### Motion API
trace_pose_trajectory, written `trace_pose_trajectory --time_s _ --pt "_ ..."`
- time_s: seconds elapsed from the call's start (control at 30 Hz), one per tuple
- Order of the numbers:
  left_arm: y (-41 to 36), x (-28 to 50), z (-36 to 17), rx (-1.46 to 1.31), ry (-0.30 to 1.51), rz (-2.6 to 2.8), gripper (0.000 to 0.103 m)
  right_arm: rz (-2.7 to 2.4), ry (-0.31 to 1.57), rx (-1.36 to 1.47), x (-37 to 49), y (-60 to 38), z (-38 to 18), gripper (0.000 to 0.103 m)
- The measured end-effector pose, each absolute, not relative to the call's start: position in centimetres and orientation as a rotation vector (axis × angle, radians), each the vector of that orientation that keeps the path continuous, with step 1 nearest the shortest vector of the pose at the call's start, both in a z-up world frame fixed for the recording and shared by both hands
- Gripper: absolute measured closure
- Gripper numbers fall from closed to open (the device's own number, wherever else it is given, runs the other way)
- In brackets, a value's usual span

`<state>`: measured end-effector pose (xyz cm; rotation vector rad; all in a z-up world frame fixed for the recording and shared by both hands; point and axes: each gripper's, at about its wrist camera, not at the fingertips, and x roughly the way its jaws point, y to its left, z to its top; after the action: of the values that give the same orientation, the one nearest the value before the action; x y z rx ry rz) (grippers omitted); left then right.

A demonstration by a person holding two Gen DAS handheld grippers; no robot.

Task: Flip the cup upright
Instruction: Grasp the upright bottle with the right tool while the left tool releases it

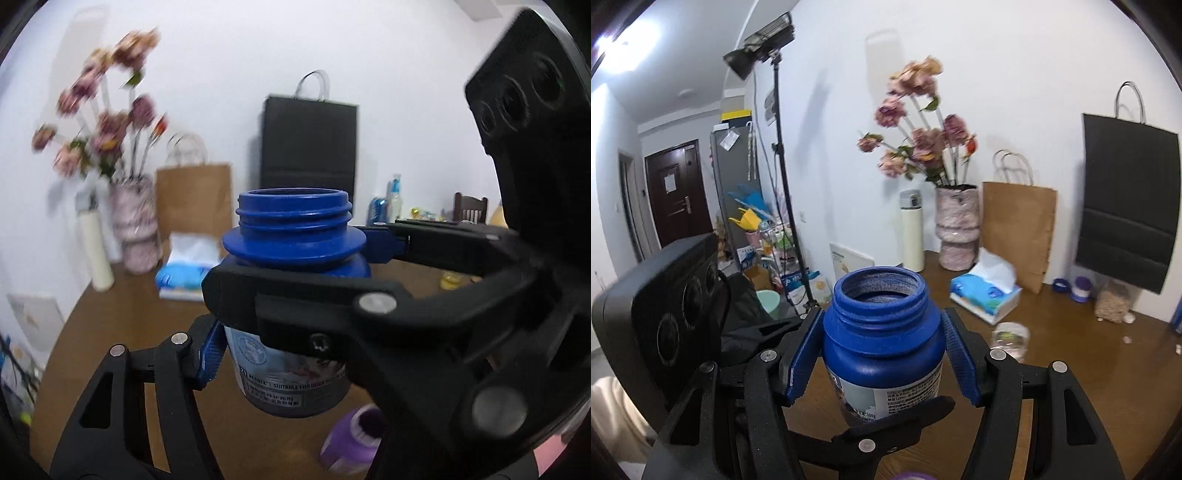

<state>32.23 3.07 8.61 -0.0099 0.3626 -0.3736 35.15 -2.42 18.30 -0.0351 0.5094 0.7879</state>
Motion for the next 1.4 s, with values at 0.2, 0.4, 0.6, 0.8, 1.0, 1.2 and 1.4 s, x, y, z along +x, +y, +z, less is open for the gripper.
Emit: trace_pose_trajectory --time_s 0.2,0.4,0.6,0.8,1.0,1.2,1.4 --pt "4.9 33.1 5.4 -0.047 0.432 -0.305 0.043 0.857 0.508 0.048 36.2 -0.6 13.5 0.035" --pt "4.2 31.2 3.8 -0.015 0.423 -0.301 0.043 0.844 0.571 0.016 36.1 0.3 11.7 0.035" --pt "3.0 28.9 2.0 0.051 0.487 -0.365 0.043 0.774 0.567 -0.083 32.1 0.8 9.4 0.033" --pt "3.0 30.0 0.4 0.005 0.568 -0.349 0.043 0.757 0.610 -0.034 33.3 -0.1 7.1 0.033" --pt "2.3 29.2 0.2 -0.014 0.579 -0.365 0.043 0.759 0.613 -0.095 32.1 -0.7 7.3 0.033" --pt "0.6 28.7 -0.4 -0.048 0.629 -0.396 0.024 0.724 0.636 -0.156 30.7 -2.3 6.9 0.034" --pt "-0.1 27.9 -1.0 -0.030 0.691 -0.408 0.021 0.587 0.619 -0.283 30.5 -4.7 6.4 0.034"
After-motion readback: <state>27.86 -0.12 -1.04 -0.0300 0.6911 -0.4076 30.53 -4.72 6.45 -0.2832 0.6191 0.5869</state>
